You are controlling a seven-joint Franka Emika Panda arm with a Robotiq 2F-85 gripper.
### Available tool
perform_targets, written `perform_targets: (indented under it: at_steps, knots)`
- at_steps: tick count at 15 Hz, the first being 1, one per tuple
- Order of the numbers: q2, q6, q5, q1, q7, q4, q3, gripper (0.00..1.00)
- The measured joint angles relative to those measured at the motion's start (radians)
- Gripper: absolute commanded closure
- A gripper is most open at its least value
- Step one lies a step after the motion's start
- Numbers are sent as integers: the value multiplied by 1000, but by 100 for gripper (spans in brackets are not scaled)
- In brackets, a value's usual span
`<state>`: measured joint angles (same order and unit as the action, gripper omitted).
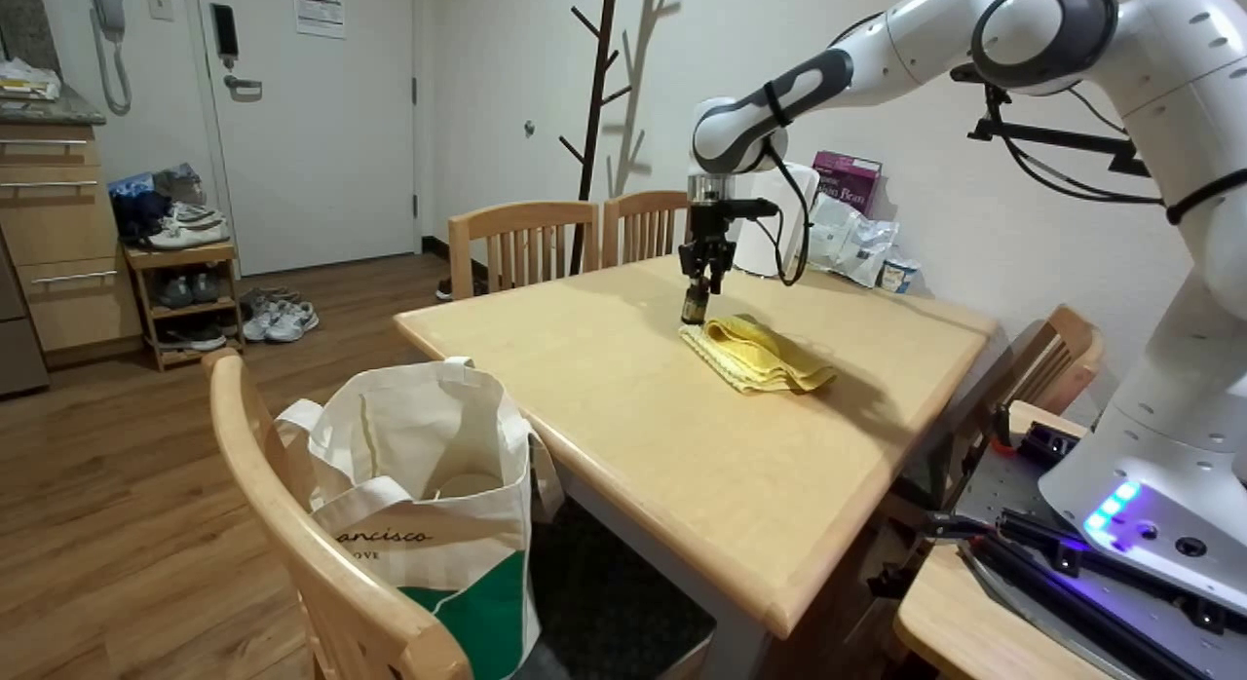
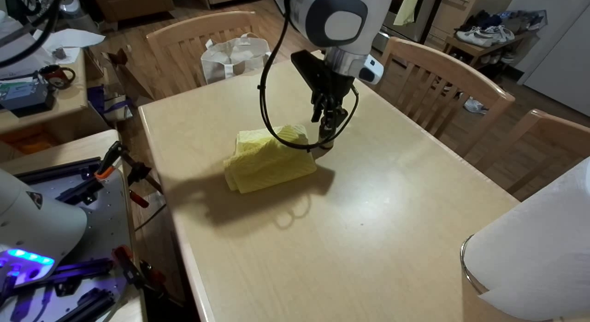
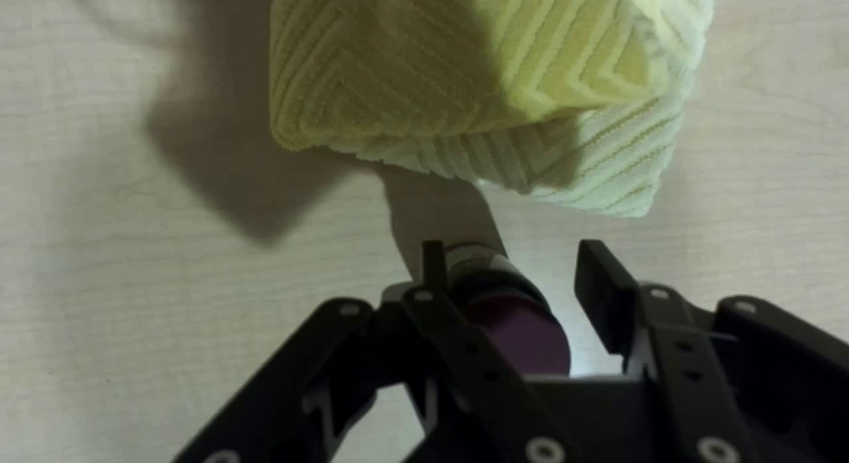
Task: Move the bottle to the left, use the yellow towel to wipe the table
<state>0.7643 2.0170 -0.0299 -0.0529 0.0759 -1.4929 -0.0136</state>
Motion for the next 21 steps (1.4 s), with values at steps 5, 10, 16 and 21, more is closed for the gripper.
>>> perform_targets:
  at_steps: [5,10,16,21]
  knots:
    - [0,0,-3,1,0,0,1,0]
    - [0,0,-7,0,0,0,1,25]
    - [-6,0,-21,-3,-1,0,1,61]
    - [-23,0,-26,-9,-1,0,1,61]
